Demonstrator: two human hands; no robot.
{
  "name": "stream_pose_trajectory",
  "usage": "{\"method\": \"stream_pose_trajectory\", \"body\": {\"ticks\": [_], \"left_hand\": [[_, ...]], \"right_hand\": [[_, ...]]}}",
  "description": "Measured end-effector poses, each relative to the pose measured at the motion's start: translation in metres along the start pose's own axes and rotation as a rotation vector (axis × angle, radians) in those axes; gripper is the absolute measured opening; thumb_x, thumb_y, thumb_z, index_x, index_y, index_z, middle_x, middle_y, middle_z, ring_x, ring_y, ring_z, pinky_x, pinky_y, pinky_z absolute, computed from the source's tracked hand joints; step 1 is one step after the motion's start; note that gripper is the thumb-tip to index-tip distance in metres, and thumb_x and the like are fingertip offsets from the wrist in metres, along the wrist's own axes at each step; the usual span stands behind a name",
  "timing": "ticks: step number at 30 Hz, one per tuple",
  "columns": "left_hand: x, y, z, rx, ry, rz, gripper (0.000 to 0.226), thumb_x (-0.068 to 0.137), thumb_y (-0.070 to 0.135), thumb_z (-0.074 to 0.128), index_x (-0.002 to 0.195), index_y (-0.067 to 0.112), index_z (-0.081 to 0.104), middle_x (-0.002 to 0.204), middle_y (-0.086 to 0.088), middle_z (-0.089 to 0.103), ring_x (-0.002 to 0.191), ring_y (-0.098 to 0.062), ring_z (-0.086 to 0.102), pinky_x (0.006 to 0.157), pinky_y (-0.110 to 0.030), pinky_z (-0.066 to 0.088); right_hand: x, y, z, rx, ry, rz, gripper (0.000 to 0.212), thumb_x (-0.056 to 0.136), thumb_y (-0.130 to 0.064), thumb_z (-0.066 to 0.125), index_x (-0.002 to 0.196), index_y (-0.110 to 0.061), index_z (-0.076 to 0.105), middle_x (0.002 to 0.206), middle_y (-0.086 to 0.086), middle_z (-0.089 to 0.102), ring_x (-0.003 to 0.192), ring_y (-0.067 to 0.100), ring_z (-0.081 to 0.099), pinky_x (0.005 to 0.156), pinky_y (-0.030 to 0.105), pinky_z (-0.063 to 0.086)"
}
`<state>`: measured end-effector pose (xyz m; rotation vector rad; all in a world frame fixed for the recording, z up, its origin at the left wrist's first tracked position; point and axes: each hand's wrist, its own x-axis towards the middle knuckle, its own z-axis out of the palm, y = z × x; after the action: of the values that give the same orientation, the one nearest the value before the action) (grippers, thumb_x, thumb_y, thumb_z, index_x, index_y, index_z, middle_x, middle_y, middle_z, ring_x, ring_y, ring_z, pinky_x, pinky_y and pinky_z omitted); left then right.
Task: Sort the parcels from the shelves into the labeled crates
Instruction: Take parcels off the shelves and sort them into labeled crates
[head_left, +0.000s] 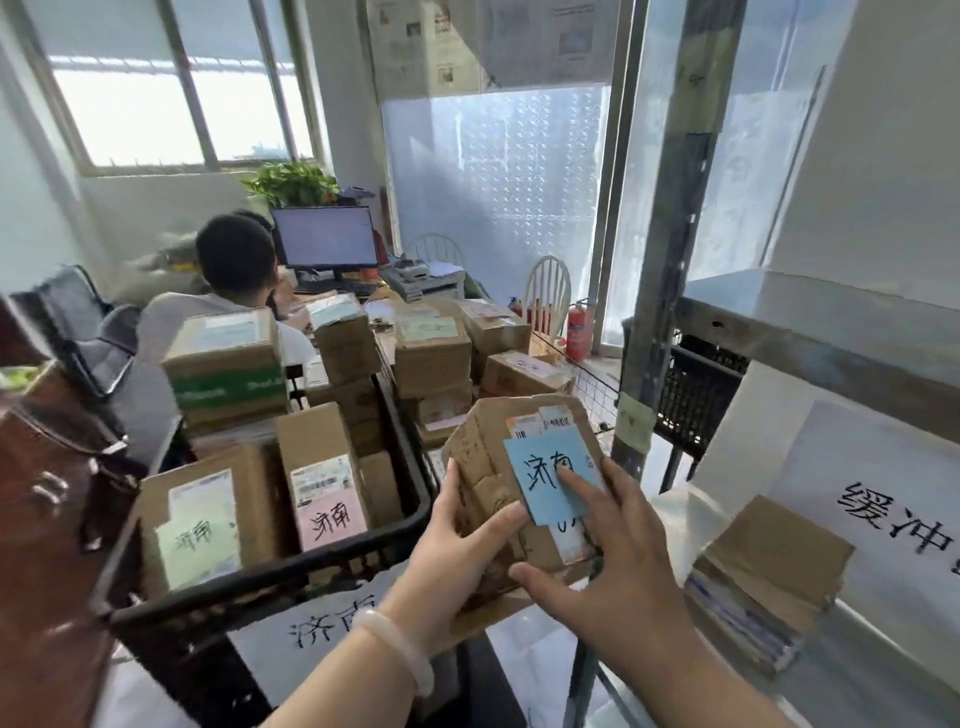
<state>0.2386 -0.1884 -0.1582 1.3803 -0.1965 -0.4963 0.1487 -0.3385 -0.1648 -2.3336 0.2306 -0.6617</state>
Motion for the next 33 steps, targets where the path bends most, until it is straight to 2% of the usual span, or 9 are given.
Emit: {"method": "stream_pose_trajectory", "body": {"ticks": [3, 6, 9, 10, 17, 22, 26, 30, 33], "left_hand": [[-0.005, 0.012, -0.046, 0.085, 0.063, 0.083, 0.098, 0.063, 0.066, 0.074, 0.146, 0.054, 0.021, 0.104, 0.029, 0.069, 0.086, 0.012, 0.066, 0.056, -0.008, 0.051], [-0.013, 0.029, -0.092, 0.124, 0.199, 0.144, 0.082, 0.073, 0.064, 0.061, 0.146, 0.048, 0.026, 0.127, 0.023, 0.053, 0.088, 0.025, 0.057, 0.064, -0.003, 0.048], [-0.019, 0.042, -0.144, 0.288, 0.402, 0.151, 0.078, 0.077, 0.069, 0.048, 0.149, 0.047, 0.027, 0.153, 0.008, 0.033, 0.134, -0.005, 0.038, 0.104, -0.031, 0.037], [-0.021, 0.044, -0.161, 0.311, 0.463, 0.148, 0.075, 0.079, 0.07, 0.045, 0.149, 0.047, 0.027, 0.157, 0.007, 0.029, 0.141, -0.015, 0.031, 0.108, -0.038, 0.031], [-0.038, 0.055, -0.256, 0.317, 0.721, 0.128, 0.054, 0.093, 0.061, 0.043, 0.145, 0.05, 0.036, 0.154, 0.0, 0.038, 0.139, -0.024, 0.038, 0.115, -0.048, 0.031], [-0.046, 0.06, -0.283, 0.31, 0.758, 0.116, 0.05, 0.096, 0.055, 0.043, 0.146, 0.046, 0.039, 0.153, 0.004, 0.035, 0.133, -0.015, 0.038, 0.094, -0.025, 0.038], [-0.048, 0.066, -0.301, 0.305, 0.747, 0.123, 0.054, 0.094, 0.057, 0.044, 0.146, 0.043, 0.041, 0.153, 0.004, 0.038, 0.139, -0.017, 0.037, 0.115, -0.042, 0.031], [-0.042, 0.073, -0.303, 0.23, 0.577, 0.11, 0.072, 0.077, 0.067, 0.049, 0.143, 0.038, 0.046, 0.134, 0.003, 0.061, 0.123, -0.018, 0.058, 0.106, -0.045, 0.045], [-0.037, 0.072, -0.298, 0.088, 0.486, 0.105, 0.061, 0.083, 0.052, 0.056, 0.141, 0.035, 0.047, 0.117, 0.003, 0.072, 0.106, -0.017, 0.069, 0.095, -0.042, 0.054]], "right_hand": [[0.021, -0.025, 0.02, 0.035, -0.026, -0.057, 0.087, 0.052, -0.082, 0.061, 0.132, -0.07, 0.028, 0.148, -0.03, 0.011, 0.142, 0.01, 0.014, 0.112, 0.05, 0.034], [0.043, -0.055, 0.047, 0.025, -0.095, -0.11, 0.087, 0.053, -0.085, 0.058, 0.134, -0.067, 0.03, 0.15, -0.027, 0.012, 0.141, 0.011, 0.012, 0.113, 0.049, 0.032], [0.062, -0.089, 0.084, 0.002, -0.173, -0.157, 0.088, 0.053, -0.089, 0.054, 0.134, -0.067, 0.027, 0.153, -0.024, 0.009, 0.144, 0.013, 0.008, 0.114, 0.048, 0.025], [0.067, -0.101, 0.097, 0.006, -0.194, -0.178, 0.088, 0.054, -0.09, 0.052, 0.135, -0.066, 0.026, 0.154, -0.024, 0.008, 0.144, 0.013, 0.007, 0.114, 0.047, 0.023], [0.086, -0.17, 0.181, -0.042, -0.33, -0.257, 0.092, 0.059, -0.09, 0.044, 0.141, -0.058, 0.018, 0.156, -0.016, 0.0, 0.144, 0.016, -0.003, 0.12, 0.05, 0.013], [0.093, -0.197, 0.213, -0.211, -0.318, -0.304, 0.093, 0.064, -0.09, 0.045, 0.144, -0.056, 0.011, 0.153, -0.011, -0.004, 0.141, 0.025, -0.003, 0.116, 0.053, 0.012], [0.089, -0.21, 0.224, -0.247, -0.267, -0.375, 0.087, 0.065, -0.089, 0.039, 0.142, -0.055, 0.02, 0.149, -0.009, 0.003, 0.136, 0.023, 0.003, 0.111, 0.052, 0.023], [0.082, -0.216, 0.233, -0.218, -0.276, -0.431, 0.076, 0.069, -0.081, 0.036, 0.139, -0.052, 0.029, 0.149, -0.011, 0.008, 0.136, 0.02, 0.005, 0.11, 0.048, 0.028], [0.081, -0.214, 0.237, -0.207, -0.337, -0.43, 0.074, 0.072, -0.079, 0.047, 0.139, -0.056, 0.025, 0.151, -0.016, -0.001, 0.138, 0.017, -0.001, 0.113, 0.044, 0.027]]}}
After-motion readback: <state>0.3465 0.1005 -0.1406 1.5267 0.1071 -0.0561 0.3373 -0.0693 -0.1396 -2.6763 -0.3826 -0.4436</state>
